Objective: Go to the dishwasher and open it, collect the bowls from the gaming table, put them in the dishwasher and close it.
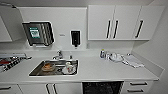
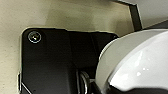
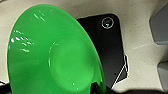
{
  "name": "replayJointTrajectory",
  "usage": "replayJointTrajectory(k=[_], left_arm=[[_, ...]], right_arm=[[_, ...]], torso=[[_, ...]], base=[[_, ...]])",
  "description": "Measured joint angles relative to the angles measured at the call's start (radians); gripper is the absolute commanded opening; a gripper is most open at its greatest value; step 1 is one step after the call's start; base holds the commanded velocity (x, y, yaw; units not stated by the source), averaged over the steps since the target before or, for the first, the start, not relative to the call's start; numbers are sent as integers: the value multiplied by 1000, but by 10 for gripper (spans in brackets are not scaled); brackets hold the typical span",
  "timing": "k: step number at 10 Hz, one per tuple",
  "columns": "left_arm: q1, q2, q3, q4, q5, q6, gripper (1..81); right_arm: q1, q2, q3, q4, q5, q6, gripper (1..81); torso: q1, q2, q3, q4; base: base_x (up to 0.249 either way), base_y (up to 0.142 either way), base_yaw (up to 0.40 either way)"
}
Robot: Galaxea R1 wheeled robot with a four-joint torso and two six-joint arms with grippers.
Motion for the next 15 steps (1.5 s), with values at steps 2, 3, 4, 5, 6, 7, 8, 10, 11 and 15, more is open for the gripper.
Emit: replayJointTrajectory(k=[2, 3, 4, 5, 6, 7, 8, 10, 11, 15], left_arm=[[-1, -37, 8, 1, -45, 0, 10], [0, -54, 28, 1, -44, 0, 10], [-1, -73, 64, 1, -45, 0, 10], [-1, -98, 116, 1, -53, 0, 10], [-3, -133, 173, 1, -62, 0, 10], [-4, -179, 218, 0, -74, -1, 10], [-4, -225, 247, -2, -79, -1, 10], [-9, -299, 311, -15, -103, -2, 10], [-17, -330, 354, -22, -114, -3, 10], [-65, -473, 528, -44, -138, -5, 10]], right_arm=[[0, -3, 6, -1, 0, 0, 10], [0, -3, 8, -2, 2, 0, 10], [1, -3, 9, -2, 2, 0, 10], [2, -3, 9, -2, 2, 0, 10], [1, -3, 9, -2, 2, 0, 10], [2, -3, 9, -2, 2, 0, 10], [2, -3, 9, -2, 2, 0, 10], [2, -3, 9, -2, 3, 0, 10], [3, -3, 9, -2, 4, 0, 10], [20, -48, 28, -1, -21, 0, 10]], torso=[[0, 0, 0, 0], [0, 0, 0, 0], [0, 0, 0, 0], [0, 0, 0, 0], [0, 0, 0, 0], [0, 0, 0, 0], [0, 0, 0, 0], [0, 0, -6, 0], [-1, 0, -17, 0], [0, 0, -35, 0]], base=[[0, 0, 0], [0, 0, 0], [0, 0, 0], [0, 0, 0], [0, 0, 0], [0, 0, 0], [0, 0, 0], [0, 0, 0], [0, 0, 0], [0, 0, 0]])
